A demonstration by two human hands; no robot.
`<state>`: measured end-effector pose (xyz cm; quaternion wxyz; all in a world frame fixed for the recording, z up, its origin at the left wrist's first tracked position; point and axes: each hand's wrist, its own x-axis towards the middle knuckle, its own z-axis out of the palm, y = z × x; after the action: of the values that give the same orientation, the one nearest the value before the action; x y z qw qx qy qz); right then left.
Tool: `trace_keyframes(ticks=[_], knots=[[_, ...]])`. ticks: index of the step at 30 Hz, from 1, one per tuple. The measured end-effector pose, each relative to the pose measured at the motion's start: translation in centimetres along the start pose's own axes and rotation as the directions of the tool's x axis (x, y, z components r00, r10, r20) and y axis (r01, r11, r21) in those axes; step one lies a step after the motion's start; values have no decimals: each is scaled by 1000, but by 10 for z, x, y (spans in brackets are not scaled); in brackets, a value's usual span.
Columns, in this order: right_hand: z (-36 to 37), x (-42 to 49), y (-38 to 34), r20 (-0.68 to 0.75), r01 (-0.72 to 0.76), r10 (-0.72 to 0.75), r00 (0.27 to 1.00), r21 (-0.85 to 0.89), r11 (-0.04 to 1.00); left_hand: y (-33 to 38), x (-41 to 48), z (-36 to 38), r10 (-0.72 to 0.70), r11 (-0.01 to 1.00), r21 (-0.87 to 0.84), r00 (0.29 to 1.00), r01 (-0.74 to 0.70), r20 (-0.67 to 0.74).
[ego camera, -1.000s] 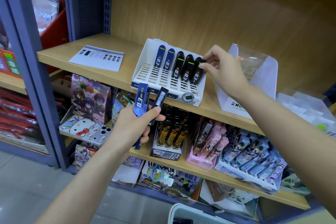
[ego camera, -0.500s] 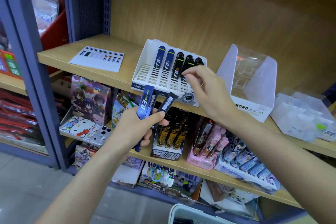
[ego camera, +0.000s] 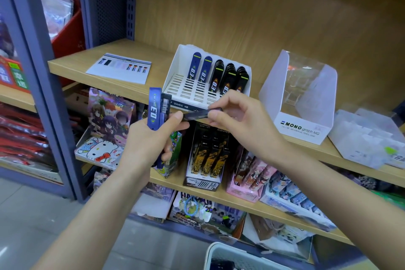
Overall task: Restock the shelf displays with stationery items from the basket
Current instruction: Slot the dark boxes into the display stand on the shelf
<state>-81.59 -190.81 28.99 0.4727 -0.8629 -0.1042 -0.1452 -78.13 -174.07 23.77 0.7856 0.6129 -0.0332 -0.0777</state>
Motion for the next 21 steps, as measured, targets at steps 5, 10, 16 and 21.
trace_keyframes(ticks=[5,10,16,21], knots=[[8,-16,5,20,44,-41,999,-154,987,-3,3,-3,-8,999,-43,999,7,-31],[17,-18,5,18,-74,78,997,-163,984,-4,2,-2,66,998,23,998,-66,8],[15,-9,3,177,-155,210,962,-280,947,-6,0,2,104,991,76,994,-106,30],[-1,3,-2,71,-150,176,982,-282,948,-5,0,-1,25,999,41,998,-27,49]])
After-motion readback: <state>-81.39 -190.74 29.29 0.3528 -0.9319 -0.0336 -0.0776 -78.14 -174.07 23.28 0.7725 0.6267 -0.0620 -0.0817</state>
